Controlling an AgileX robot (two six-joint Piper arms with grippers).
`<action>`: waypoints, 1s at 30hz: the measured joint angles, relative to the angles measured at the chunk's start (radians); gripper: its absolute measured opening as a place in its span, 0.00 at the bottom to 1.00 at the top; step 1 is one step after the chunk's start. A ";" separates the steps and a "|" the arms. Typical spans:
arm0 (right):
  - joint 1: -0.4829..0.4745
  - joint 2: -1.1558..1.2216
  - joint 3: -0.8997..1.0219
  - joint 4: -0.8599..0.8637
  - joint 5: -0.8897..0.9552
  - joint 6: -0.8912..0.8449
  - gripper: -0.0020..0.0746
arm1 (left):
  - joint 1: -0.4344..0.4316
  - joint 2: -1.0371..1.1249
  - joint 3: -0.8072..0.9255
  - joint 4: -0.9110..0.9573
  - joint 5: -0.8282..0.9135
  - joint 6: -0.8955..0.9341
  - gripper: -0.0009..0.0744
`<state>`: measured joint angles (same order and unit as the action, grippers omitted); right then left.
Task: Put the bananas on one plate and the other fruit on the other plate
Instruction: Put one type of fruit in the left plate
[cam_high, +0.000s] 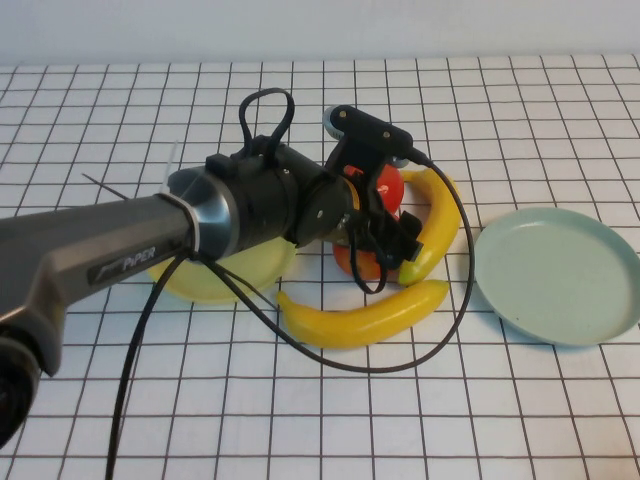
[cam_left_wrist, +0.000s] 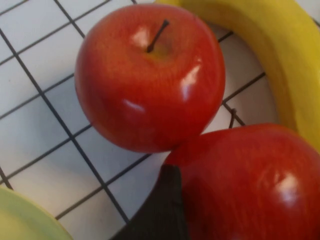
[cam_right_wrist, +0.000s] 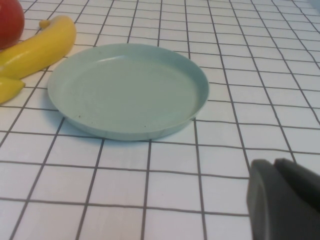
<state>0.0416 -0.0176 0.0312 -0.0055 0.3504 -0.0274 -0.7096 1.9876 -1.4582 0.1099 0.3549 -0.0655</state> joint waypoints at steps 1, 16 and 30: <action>0.000 0.000 0.000 0.000 0.000 0.000 0.01 | 0.000 0.006 0.000 0.000 0.009 -0.004 0.89; 0.000 0.000 0.000 0.000 0.000 0.000 0.01 | -0.002 0.019 -0.009 0.033 0.024 -0.032 0.79; 0.000 0.000 0.000 0.000 0.000 0.000 0.01 | 0.053 -0.281 0.074 0.227 0.056 -0.151 0.79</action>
<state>0.0416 -0.0176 0.0312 -0.0055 0.3504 -0.0274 -0.6570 1.7069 -1.3839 0.3371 0.4104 -0.2161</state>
